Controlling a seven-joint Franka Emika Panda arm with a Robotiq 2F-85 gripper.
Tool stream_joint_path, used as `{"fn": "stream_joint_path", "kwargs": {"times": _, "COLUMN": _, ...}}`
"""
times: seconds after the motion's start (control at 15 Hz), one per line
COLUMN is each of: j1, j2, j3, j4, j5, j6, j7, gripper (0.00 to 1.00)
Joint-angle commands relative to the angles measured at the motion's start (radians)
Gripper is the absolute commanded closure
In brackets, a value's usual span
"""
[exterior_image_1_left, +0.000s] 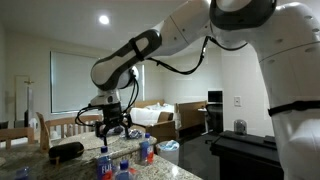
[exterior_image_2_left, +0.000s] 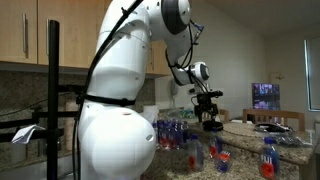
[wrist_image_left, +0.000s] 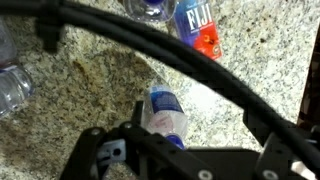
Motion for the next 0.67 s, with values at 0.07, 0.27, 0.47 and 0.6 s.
{"fn": "stream_joint_path", "kwargs": {"times": 0.07, "j1": 0.045, "j2": -0.072, "j3": -0.094, "j4": -0.100, "j5": 0.038, "j6": 0.105, "j7": -0.006, "gripper": 0.00}}
{"fn": "stream_joint_path", "kwargs": {"times": 0.27, "j1": 0.079, "j2": -0.123, "j3": -0.131, "j4": -0.191, "j5": 0.062, "j6": 0.188, "j7": -0.009, "gripper": 0.00}}
{"fn": "stream_joint_path", "kwargs": {"times": 0.47, "j1": 0.047, "j2": -0.134, "j3": -0.024, "j4": -0.280, "j5": 0.078, "j6": 0.265, "j7": -0.011, "gripper": 0.00}}
{"fn": "stream_joint_path", "kwargs": {"times": 0.6, "j1": 0.054, "j2": -0.159, "j3": 0.003, "j4": -0.340, "j5": 0.096, "j6": 0.311, "j7": -0.011, "gripper": 0.00}}
